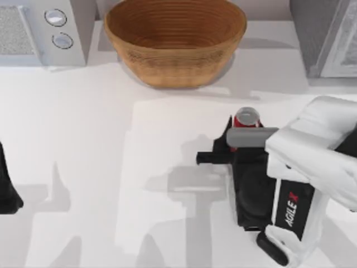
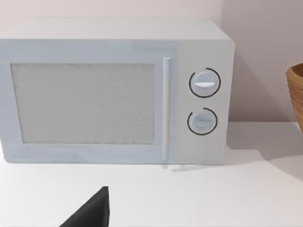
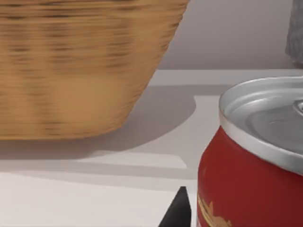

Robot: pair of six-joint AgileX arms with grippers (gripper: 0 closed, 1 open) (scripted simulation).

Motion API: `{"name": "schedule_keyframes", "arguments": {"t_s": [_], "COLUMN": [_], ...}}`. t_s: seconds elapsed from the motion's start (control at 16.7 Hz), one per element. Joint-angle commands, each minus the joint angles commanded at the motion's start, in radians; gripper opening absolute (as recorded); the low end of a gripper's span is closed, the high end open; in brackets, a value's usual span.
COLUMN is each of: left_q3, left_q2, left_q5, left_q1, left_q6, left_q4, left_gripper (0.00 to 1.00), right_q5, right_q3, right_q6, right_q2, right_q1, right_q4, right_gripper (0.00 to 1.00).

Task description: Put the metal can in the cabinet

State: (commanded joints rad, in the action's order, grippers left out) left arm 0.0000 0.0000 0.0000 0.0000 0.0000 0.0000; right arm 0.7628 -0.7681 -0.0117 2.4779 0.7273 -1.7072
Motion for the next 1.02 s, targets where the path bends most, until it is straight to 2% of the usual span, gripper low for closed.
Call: {"name": "schedule_keyframes", "arguments": {"t_s": [0.18, 1.02], "left_q3": [0.0, 0.0], "left_q2": [0.0, 0.0], "left_q5": [0.0, 0.0], "left_q1": [0.0, 0.0], "left_q6": [0.0, 0.0], "left_q4": [0.0, 0.0], "left_gripper": [1.0, 1.0], "right_q5": [0.003, -0.007], "right_q3": [0.0, 0.02], "right_q6": [0.0, -0.005], "right_q2": [-0.03, -0.417], "right_q1": [-0.004, -0.001], "right_q4": [0.025, 0.379], "right_gripper": [0.0, 0.0]}}
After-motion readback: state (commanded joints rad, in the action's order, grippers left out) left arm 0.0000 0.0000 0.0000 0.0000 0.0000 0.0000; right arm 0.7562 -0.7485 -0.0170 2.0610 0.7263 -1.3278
